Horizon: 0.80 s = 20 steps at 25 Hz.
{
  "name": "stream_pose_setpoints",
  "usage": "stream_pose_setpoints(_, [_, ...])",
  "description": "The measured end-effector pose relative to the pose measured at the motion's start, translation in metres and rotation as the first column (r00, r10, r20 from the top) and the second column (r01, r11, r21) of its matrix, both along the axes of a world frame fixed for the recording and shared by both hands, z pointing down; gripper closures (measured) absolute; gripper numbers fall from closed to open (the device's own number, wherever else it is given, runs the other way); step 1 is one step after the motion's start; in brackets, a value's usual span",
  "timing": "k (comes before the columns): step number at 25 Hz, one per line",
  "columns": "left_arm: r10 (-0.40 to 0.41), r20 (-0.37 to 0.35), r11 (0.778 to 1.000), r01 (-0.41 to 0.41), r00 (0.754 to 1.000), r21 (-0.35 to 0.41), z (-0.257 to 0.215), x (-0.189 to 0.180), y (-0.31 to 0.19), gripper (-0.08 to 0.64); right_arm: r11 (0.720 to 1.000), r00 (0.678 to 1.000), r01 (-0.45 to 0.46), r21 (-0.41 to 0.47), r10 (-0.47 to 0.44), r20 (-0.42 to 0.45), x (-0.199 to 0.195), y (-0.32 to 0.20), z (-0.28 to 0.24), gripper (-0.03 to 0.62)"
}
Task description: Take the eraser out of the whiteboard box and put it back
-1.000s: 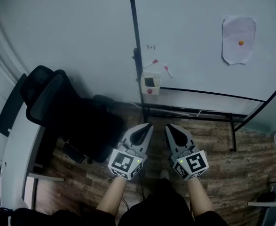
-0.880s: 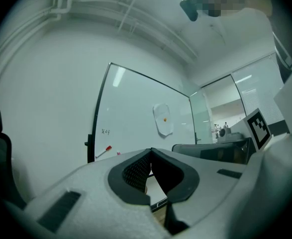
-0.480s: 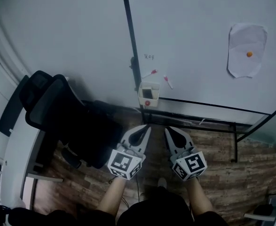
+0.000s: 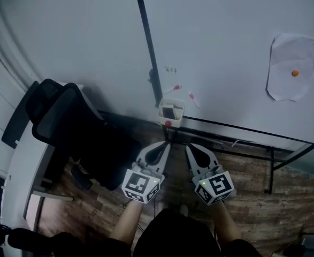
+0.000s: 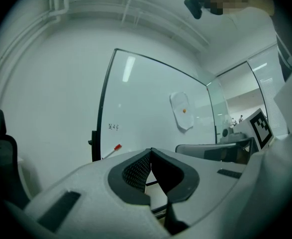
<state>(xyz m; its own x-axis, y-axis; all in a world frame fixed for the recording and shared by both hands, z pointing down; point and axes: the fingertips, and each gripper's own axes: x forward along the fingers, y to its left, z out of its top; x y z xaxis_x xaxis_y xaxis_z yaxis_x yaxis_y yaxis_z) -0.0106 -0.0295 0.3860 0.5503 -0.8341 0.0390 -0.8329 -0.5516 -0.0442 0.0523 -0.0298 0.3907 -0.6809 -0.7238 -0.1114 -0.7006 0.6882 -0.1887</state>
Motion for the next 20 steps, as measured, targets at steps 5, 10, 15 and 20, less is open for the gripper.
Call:
stream_pose_setpoints(5, [-0.006, 0.009, 1.000, 0.006, 1.000, -0.012, 0.006, -0.006, -0.021, 0.555, 1.000, 1.000, 0.013, -0.009, -0.013, 0.001, -0.006, -0.020, 0.006, 0.589])
stream_pose_setpoints(10, [0.006, 0.034, 1.000, -0.005, 0.999, -0.017, 0.015, -0.009, -0.050, 0.555, 1.000, 1.000, -0.003, -0.007, 0.003, 0.001, -0.012, -0.048, 0.011, 0.589])
stream_pose_setpoints(15, [0.033, 0.035, 0.999, -0.032, 0.999, -0.035, 0.025, -0.021, -0.086, 0.555, 0.999, 0.999, -0.032, -0.027, 0.032, 0.003, -0.025, -0.083, 0.020, 0.589])
stream_pose_setpoints(20, [0.075, 0.036, 0.996, -0.073, 0.997, -0.052, 0.033, -0.036, -0.127, 0.555, 0.997, 0.998, -0.066, -0.045, 0.067, 0.002, -0.043, -0.121, 0.027, 0.589])
